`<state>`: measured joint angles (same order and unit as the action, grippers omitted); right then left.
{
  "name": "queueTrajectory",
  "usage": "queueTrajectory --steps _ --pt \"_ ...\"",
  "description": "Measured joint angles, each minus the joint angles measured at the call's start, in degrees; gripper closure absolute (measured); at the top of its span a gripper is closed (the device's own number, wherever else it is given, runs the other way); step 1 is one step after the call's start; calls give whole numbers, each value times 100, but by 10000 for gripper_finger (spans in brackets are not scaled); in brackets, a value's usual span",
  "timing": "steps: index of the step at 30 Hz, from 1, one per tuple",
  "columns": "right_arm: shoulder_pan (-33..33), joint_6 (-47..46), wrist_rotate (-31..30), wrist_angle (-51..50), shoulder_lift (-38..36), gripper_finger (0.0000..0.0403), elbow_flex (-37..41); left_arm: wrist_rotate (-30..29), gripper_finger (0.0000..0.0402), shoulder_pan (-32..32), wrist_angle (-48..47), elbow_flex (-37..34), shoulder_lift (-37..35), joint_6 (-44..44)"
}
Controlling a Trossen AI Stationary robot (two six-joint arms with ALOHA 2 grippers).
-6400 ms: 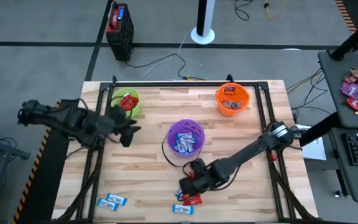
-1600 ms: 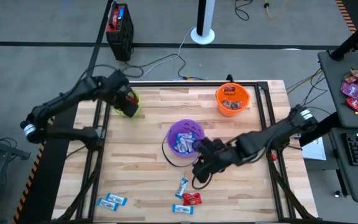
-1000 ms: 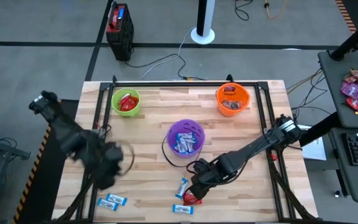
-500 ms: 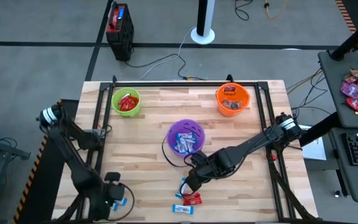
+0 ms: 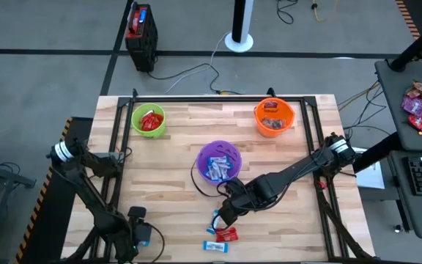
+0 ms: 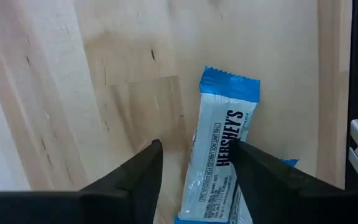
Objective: Sort candy by brand, put in halloween buckets
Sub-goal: Put the white chocolate into the purple bucket
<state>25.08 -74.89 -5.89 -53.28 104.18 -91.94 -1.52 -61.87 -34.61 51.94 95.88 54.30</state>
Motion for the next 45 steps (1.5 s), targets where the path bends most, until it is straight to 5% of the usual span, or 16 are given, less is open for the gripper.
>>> queueTrajectory --steps 15,28,37,45 --pt "-37 257 -9 -4 0 209 0 -408 274 439 -555 -42 -253 14" --pt "-37 300 -2 -6 0 209 0 -234 276 424 -112 -153 -287 -903" --pt "-37 311 4 -7 0 209 0 -230 278 422 231 -520 -191 -498" --pt "-37 371 4 -7 0 209 0 -344 384 424 261 -521 -291 -822"
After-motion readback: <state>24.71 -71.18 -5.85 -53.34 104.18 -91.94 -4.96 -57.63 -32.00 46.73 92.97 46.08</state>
